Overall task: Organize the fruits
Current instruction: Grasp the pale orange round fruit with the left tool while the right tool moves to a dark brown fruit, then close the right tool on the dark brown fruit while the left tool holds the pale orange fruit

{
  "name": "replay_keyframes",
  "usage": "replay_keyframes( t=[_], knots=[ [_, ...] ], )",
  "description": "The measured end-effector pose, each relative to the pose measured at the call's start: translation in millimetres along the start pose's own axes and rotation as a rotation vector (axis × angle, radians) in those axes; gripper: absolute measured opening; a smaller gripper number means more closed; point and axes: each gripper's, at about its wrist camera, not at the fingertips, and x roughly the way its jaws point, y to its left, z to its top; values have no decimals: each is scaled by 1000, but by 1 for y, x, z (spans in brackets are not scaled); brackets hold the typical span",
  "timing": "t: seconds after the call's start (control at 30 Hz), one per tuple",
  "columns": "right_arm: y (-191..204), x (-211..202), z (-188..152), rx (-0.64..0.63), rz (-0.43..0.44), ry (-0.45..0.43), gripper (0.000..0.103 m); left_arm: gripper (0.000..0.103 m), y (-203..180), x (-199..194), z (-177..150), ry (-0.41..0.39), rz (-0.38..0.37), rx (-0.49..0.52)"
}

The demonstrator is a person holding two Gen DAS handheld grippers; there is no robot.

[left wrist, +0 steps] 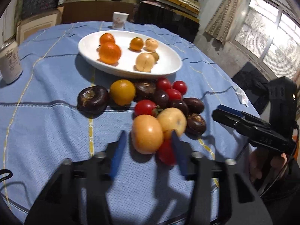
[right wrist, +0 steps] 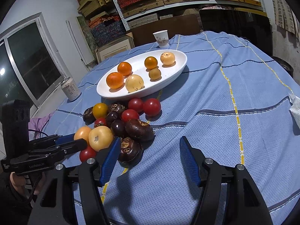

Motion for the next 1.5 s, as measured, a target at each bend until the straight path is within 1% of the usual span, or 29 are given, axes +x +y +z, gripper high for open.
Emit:
replay_keyframes(
  t=[0.07, 0.13, 0.2, 0.3, 0.37, 0.43, 0.5, 0.63, 0.77, 0.83, 0.9, 0.93, 1.0, 1.03, 1.07, 1.23, 1.27, 1.3, 1.37, 1.43, 1.5],
  knots=[
    [-1, -1, -1, 0, 1, -1, 65, 64, 0, 0, 0, -3, 2, -4],
    [-1, -1, 0, 3, 4, -1, 65, 38, -2, -1, -1, -7, -16, 11],
    [-2, -1, 0, 9, 4, -2, 65, 34, -5, -3, -2, -19, -19, 26],
    [-2, -1, 0, 7, 2, -5, 65, 30, -2, -10, -3, -52, -35, 9],
    [-2, -2, 0, 5, -1, -8, 65, 30, 3, -20, -4, -111, -55, -12],
    [3, -2, -1, -17, -11, -2, 65, 28, 6, -26, -4, -148, -50, -34],
    [15, 2, -4, -71, -16, 34, 65, 21, 11, -28, -4, -166, -41, -61],
    [40, 9, -8, -171, -48, 79, 65, 21, 8, -25, -3, -152, -33, -53],
    [51, 25, -6, -195, -66, 141, 64, 21, 9, -24, -4, -142, -37, -54],
    [54, 31, -2, -196, -70, 152, 58, 21, 10, -22, -4, -134, -34, -56],
    [57, 36, -1, -206, -81, 163, 55, 23, 10, -20, -4, -122, -32, -56],
    [58, 38, -2, -210, -83, 174, 51, 24, 8, -20, -4, -116, -34, -49],
    [58, 37, -4, -212, -83, 174, 48, 25, 4, -18, -5, -103, -42, -21],
    [57, 36, -4, -211, -90, 172, 41, 25, 2, -18, -5, -99, -42, -8],
    [56, 36, -4, -210, -97, 169, 41, 25, -1, -16, -5, -90, -46, 9],
    [51, 31, -6, -195, -80, 162, 40, 28, -6, -14, -6, -68, -51, 38],
    [49, 30, -6, -187, -72, 161, 40, 32, -7, -13, -7, -59, -54, 44],
    [48, 30, -5, -178, -63, 159, 40, 32, -8, -11, -7, -44, -51, 52],
    [44, 29, -5, -159, -43, 156, 40, 40, -6, -7, -8, -18, -20, 47],
    [42, 29, -5, -147, -30, 154, 40, 48, 2, -8, -6, -14, 30, 16],
    [40, 29, -4, -139, -22, 153, 40, 48, 16, -15, -4, -19, 35, -46]
  ],
)
